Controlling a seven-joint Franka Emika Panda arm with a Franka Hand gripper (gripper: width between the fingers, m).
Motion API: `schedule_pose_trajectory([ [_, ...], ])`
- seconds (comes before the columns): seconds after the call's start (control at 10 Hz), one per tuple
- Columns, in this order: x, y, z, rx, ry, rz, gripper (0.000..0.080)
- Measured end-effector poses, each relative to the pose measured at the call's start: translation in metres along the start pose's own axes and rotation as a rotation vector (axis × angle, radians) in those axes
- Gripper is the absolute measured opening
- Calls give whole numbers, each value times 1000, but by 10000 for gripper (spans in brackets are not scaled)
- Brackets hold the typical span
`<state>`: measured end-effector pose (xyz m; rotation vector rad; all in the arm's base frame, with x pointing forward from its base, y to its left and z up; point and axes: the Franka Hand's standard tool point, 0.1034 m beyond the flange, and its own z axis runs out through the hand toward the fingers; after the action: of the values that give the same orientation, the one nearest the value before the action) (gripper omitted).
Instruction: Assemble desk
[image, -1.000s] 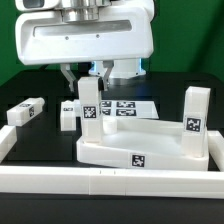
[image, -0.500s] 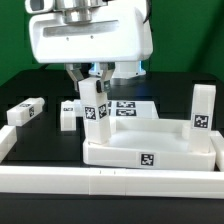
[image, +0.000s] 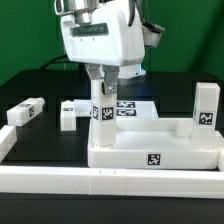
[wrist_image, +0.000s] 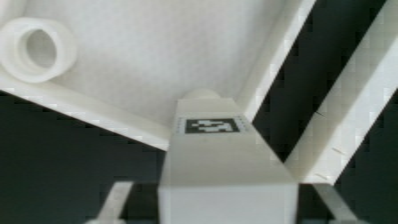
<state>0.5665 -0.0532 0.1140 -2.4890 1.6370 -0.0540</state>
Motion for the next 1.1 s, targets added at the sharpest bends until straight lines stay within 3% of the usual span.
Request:
schedule_pose_trajectory([
  [0.1, 0, 0, 0, 0, 0, -28, 362],
  [0.2, -1, 0, 0, 0, 0, -72, 545],
  [0.3, -1, 0, 0, 0, -1, -132, 545],
  [0.4, 0, 0, 0, -1, 0, -243, 628],
  [0.7, -1, -1, 0, -5, 3, -560, 648],
  [1.1, -4, -5, 0, -30, 15, -940, 649],
])
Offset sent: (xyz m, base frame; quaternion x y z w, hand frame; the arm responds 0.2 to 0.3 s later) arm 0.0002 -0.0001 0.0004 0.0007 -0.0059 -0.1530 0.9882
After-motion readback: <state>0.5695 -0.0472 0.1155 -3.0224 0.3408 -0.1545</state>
